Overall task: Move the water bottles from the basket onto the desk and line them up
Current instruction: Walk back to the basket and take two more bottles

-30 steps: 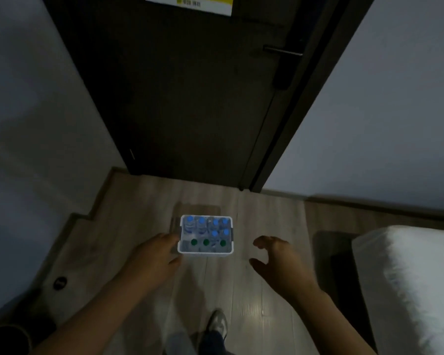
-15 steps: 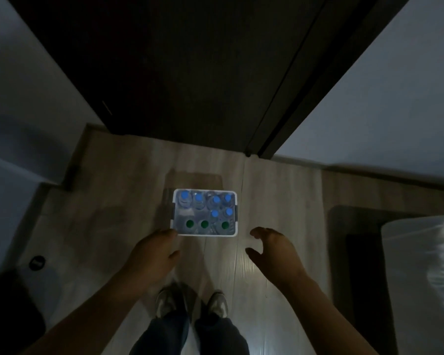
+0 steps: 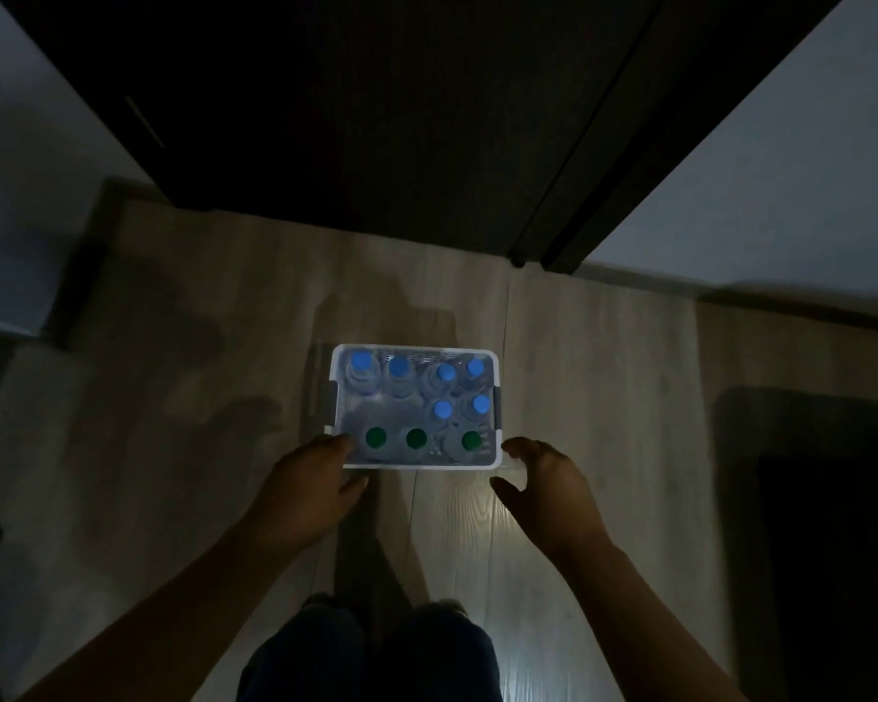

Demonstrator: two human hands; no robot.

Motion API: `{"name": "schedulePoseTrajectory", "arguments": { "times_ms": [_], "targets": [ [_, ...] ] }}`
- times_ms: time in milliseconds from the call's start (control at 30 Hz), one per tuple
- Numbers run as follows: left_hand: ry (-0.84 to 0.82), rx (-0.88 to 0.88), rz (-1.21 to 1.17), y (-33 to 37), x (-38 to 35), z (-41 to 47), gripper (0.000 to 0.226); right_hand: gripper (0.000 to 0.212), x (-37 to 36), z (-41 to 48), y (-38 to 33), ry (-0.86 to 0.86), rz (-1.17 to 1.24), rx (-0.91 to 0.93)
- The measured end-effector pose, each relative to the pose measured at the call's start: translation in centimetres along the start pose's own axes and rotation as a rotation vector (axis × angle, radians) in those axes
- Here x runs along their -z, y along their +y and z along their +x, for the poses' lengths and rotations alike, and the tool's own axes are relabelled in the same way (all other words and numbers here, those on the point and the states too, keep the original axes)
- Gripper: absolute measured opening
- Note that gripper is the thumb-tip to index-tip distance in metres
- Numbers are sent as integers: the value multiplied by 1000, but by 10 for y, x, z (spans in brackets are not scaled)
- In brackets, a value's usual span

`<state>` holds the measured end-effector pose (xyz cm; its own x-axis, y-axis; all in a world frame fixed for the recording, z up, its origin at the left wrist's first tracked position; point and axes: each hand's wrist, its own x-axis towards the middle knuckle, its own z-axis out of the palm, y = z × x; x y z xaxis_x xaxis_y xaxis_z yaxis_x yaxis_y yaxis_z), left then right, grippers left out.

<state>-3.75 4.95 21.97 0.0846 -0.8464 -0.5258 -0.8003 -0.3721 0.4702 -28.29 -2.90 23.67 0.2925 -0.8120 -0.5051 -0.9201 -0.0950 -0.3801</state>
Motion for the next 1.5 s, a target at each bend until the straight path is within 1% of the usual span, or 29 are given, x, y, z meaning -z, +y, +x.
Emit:
{"name": "schedulePoseTrajectory", "arguments": {
  "times_ms": [133,300,367,467,533,600,733,933,1100,1200,1333,1500],
  "targets": [
    [38,-9,-25,-30,-43,37,27,46,-50,33,25,54,62,12],
    [119,-9,30,-68,-98,89,43,44,-111,76,58,139,160,44],
    [120,-19,-1,-83,-117,109,48,44,-133,94,71,169,200,59],
    [139,-29,-85,-101,-134,131,57,46,-157,117,85,215,222,88],
    [159,-32,-100,-108,-140,141,64,49,-169,127,91,228,244,86],
    [179,-46,-108,-113,-145,147,67,50,-178,134,95,228,262,82],
    [195,-78,-134,-114,-149,149,63,47,-187,139,97,263,277,95],
    [245,-179,-182,-110,-156,150,42,39,-193,140,103,302,397,109],
    [283,-168,-309,-113,-157,151,37,32,-198,139,109,342,510,119],
    [299,-166,-361,-115,-157,151,36,33,-199,138,108,390,487,149],
    [333,-159,-356,-114,-153,148,34,36,-199,135,107,425,513,160],
    [365,-164,-368,-106,-136,140,37,36,-184,127,96,445,548,173]
  ]
}}
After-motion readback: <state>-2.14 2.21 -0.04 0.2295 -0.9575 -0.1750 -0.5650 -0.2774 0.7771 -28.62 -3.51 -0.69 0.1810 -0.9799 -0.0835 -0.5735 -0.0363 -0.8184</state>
